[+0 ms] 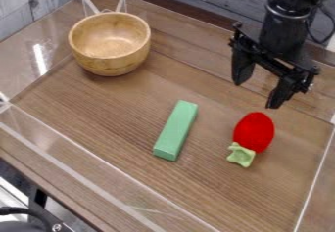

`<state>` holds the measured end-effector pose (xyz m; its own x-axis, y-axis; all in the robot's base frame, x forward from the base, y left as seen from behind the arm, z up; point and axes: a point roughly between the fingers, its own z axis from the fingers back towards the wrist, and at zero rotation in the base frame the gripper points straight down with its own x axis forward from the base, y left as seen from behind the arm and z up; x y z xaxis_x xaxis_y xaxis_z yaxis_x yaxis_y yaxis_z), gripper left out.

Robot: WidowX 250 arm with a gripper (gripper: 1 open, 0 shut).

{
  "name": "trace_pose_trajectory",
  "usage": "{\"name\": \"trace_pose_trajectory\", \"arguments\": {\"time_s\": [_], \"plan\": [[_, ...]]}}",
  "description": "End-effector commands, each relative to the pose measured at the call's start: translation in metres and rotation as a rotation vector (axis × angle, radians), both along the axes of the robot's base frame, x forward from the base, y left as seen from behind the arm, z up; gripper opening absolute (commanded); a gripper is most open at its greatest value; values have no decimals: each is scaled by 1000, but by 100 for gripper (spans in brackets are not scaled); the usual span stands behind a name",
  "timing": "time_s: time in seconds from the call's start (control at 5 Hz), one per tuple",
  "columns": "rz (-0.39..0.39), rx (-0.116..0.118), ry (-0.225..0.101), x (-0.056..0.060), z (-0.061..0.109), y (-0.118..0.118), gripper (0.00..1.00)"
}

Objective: Move the red object to the right side of the table

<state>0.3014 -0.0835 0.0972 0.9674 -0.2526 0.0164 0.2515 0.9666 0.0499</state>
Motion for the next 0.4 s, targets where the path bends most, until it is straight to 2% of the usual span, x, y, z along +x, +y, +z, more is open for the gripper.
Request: {"name": "trace_pose_trajectory", "arguments": {"time_s": [0.0,0.2], "plan": [[23,-31,-86,8,25,3,100],[40,-34,-84,9,24,7,100]]}}
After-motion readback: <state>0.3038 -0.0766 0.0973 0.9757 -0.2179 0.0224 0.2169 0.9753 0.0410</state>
